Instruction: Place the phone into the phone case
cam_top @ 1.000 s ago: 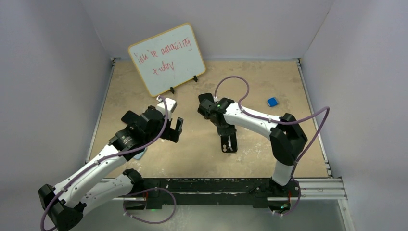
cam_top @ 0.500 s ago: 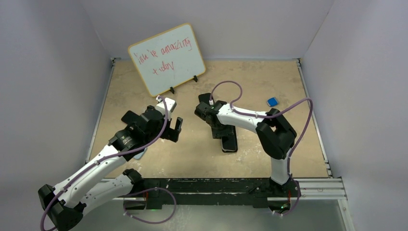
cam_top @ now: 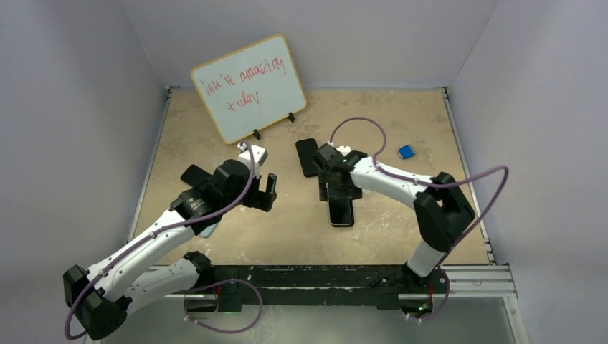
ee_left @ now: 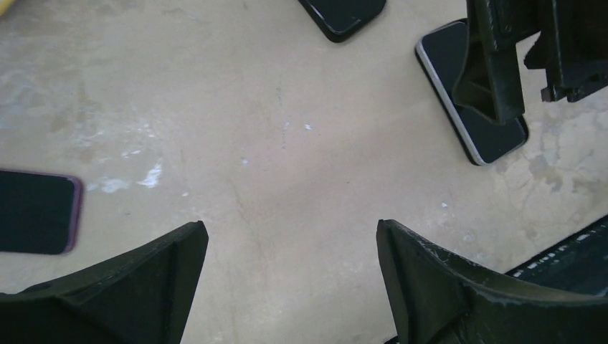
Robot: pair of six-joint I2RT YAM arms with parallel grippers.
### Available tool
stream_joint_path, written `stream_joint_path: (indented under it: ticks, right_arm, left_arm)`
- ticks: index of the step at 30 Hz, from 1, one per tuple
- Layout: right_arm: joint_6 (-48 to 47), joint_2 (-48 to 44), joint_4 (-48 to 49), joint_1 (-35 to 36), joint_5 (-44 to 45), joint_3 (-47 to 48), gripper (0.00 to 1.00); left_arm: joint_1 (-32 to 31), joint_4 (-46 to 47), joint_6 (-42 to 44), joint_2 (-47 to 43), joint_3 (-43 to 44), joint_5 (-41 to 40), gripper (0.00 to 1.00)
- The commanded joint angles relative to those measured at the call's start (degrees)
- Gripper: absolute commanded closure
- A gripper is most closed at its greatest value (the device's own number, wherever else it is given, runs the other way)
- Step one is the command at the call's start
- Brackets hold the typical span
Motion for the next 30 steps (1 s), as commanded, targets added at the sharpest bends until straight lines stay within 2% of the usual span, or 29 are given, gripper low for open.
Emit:
stream_joint_path:
  ticks: [1,5,9,12,18,22,30]
  right_arm:
    - [-2.8,-8.9,8.7,-5.2,-6.8,-6.3,0.2]
    - [-4.0,-16.6,16.0,-11.1,-12.8,-13.7,0.21]
    - [-5.4,-22.1,22.9,-18.3,-19.8,-21.2,0.26]
    - [-5.6,-24.7,30.0,-21.7,-27.2,-26.8,0.3]
    - [-6.0,-25.3,37.2,-23.5,-32.8,-33.3,0.33]
    - [-6.1,-24.7,41.4,-24.9,-35.8,-36.1,0.41]
    - [-5.8,-21.2,47.5,-25.1,-41.0,-39.7,0.43]
  left_arm:
    - [-0.1,6.9,-5.8,4.6,-0.1,9.8,0.12]
    - [-0.1,13.6,-10.4,10.8,0.3,15.5,0.22]
    - [-0.1,19.8,-13.5,18.4,2.0,20.5,0.3]
    - [-0.1,25.7,-16.3,24.9,2.9,24.6,0.39]
    - [-0.2,34.5,-20.2,35.3,4.4,29.1,0.52]
    - [-0.4,40.4,-22.3,39.8,4.4,29.9,0.62]
    - [-1.3,44.3,-23.0,48.6,6.9,32.7,0.7]
